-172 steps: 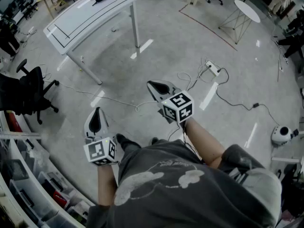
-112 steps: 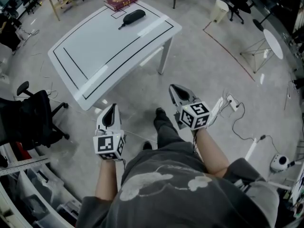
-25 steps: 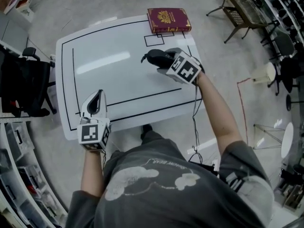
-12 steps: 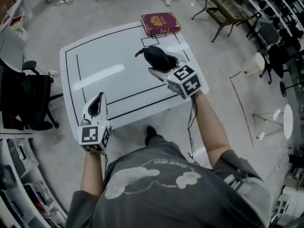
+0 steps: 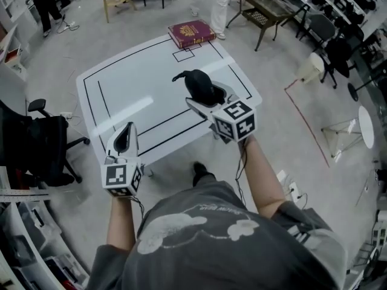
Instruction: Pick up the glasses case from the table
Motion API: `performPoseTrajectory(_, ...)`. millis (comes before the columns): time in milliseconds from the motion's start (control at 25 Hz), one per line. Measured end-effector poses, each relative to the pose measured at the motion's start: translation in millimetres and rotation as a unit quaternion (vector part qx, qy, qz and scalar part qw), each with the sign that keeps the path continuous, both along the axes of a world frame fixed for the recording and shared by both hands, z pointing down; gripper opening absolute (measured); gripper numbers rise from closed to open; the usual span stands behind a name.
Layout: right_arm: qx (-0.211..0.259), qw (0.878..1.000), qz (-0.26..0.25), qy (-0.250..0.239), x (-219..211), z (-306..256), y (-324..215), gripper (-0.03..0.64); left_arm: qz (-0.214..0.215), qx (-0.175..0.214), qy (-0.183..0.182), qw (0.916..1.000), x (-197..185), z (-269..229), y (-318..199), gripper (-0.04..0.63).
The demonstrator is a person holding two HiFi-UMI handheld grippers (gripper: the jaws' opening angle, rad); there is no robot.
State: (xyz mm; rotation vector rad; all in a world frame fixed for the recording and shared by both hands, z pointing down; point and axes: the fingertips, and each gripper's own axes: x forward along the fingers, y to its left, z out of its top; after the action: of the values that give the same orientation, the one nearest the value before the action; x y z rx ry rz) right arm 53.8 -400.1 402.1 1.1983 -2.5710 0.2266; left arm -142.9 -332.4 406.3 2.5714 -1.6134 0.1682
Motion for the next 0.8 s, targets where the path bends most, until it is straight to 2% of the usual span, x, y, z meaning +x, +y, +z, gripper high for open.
performPoseTrajectory(240, -0.011, 0.999, 0.042, -0.014, -12.2, 16.0, 56.5, 0.322, 0.028, 0.006, 0.006, 0.9996, -14.5, 6.1, 39.9, 0.002)
performPoseTrajectory(440, 0.000, 0.996, 0.084, -0.018, -29.1, 25.4, 102.2, 0.321, 0.058, 0.013, -0.001, 0.9983, -28.9, 11.8, 83.1, 0.002)
performPoseTrajectory(800, -0.016, 0.991, 0.132, -0.010, -55.4, 44.0, 203.4, 0.321, 0.098, -0.007, 0.013, 0.9951, -50.3, 26.2, 166.4, 0.002)
